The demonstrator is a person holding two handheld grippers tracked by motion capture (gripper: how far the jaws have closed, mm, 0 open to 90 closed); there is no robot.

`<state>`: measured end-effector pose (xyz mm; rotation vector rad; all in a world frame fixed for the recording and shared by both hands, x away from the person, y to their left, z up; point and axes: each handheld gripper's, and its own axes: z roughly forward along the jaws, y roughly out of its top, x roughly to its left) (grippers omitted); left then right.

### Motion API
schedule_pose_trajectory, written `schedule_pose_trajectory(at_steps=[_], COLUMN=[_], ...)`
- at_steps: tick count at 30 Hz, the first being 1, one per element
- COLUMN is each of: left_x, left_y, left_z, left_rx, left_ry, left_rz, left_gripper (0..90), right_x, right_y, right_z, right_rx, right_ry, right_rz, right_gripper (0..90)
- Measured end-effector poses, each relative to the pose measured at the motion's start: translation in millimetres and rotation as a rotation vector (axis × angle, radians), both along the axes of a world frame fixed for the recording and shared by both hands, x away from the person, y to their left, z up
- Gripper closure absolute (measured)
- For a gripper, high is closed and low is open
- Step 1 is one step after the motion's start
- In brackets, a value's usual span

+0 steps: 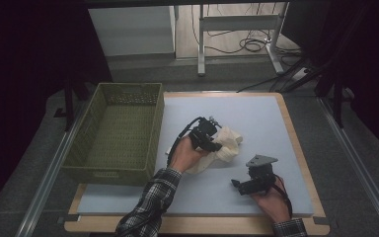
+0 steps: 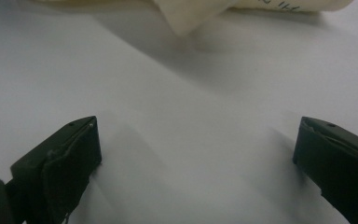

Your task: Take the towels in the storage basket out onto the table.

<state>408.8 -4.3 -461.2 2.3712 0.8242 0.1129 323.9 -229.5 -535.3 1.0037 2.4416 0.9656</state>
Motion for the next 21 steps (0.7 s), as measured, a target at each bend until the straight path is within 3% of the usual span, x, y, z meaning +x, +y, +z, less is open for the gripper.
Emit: schedule_pose_trajectory(at_steps=[6,10,14,18,21], left_x=[1.3,3.1,1.6,-5.3,-13.1], left_y=[4.0,8.5,15.5,22.4,28.2], left_z=[-24.5,-34.7,-32.0,-23.3,-18.6], left_rx=[0.007,-0.016,-0.061,-0.071,-0.065], left_ry=[0.013,0.029,0.029,0.015,-0.005], left_rz=[0.022,0.048,0.074,0.065,0.063], left_gripper=[63.6,48.4,32.8,20.2,16.3], right_x=[-0.1,-0.1,-0.2,-0.2,-0.4], right_y=[0.0,0.1,0.0,0.0,-0.1], right_z=[0.1,0.1,0.3,0.4,0.5], right_rx=[-0.001,0.0,-0.002,-0.003,-0.003], right_ry=[0.001,0.001,0.001,0.002,0.001], right_rz=[0.0,-0.001,-0.001,0.0,0.001], right_gripper=[1.0,1.0,1.0,1.1,1.6])
